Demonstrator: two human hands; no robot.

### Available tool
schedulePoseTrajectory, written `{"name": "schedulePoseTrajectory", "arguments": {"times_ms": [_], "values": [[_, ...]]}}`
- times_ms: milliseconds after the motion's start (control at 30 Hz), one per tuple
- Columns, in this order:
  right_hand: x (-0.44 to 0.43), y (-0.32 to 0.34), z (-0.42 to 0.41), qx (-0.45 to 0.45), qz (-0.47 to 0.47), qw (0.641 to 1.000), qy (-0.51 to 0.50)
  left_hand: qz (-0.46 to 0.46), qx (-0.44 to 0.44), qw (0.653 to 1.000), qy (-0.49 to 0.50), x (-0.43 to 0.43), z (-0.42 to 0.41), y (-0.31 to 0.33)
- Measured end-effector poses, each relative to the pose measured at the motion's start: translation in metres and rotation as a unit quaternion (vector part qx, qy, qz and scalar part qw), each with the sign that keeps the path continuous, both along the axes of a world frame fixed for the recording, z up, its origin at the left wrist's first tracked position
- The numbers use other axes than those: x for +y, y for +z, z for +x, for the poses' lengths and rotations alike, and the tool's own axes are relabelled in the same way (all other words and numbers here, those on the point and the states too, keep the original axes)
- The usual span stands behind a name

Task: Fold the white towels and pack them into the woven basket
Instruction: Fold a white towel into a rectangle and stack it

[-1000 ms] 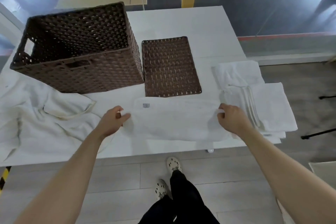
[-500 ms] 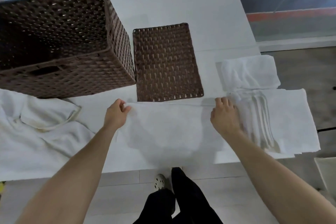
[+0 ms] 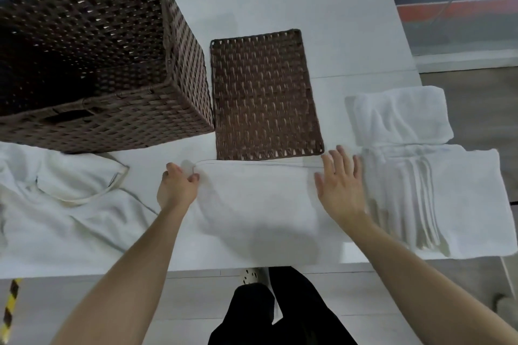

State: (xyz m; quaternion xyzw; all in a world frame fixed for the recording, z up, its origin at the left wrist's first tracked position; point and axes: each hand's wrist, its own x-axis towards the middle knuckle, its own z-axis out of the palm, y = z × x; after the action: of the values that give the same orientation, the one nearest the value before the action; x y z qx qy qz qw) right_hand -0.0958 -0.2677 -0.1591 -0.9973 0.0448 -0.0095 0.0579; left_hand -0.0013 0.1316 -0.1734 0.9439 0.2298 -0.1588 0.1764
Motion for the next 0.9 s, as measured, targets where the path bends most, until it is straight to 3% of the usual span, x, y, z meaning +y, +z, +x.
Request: {"name": "schedulePoseTrajectory", "arguments": {"times_ms": [133,233,400,533,633,733,833,900], "values": [[0.053,0.002,-0.028,0.039,0.055,0.987,0.144,0.072,-0.017,0.996,-0.048,-0.008,-0.038,-0.001],[0.069,-0.020,-0.040,0.100,0.042,0.980,0.167,0.057,0.004,0.998,-0.024,-0.005,-0.074,0.002],[0.065,-0.030,-0.050,0.083,0.036,0.977,0.195,-0.087,0.106,0.986,0.097,0.008,-0.106,0.013],[0.067,-0.038,-0.069,0.070,0.030,0.973,0.216,-0.257,0.167,0.936,0.175,0.019,-0.117,0.014],[0.079,-0.031,-0.067,0.071,-0.002,0.977,0.200,-0.375,0.137,0.889,0.223,0.025,-0.125,0.022],[0.096,-0.026,-0.081,0.044,0.003,0.977,0.208,-0.377,0.090,0.896,0.217,0.036,-0.130,0.033],[0.109,-0.035,-0.104,0.087,-0.025,0.967,0.237,-0.370,0.096,0.905,0.186,0.057,-0.138,0.042],[0.116,-0.038,-0.098,0.120,-0.051,0.965,0.229,-0.403,0.119,0.890,0.178,0.070,-0.142,0.050]]}}
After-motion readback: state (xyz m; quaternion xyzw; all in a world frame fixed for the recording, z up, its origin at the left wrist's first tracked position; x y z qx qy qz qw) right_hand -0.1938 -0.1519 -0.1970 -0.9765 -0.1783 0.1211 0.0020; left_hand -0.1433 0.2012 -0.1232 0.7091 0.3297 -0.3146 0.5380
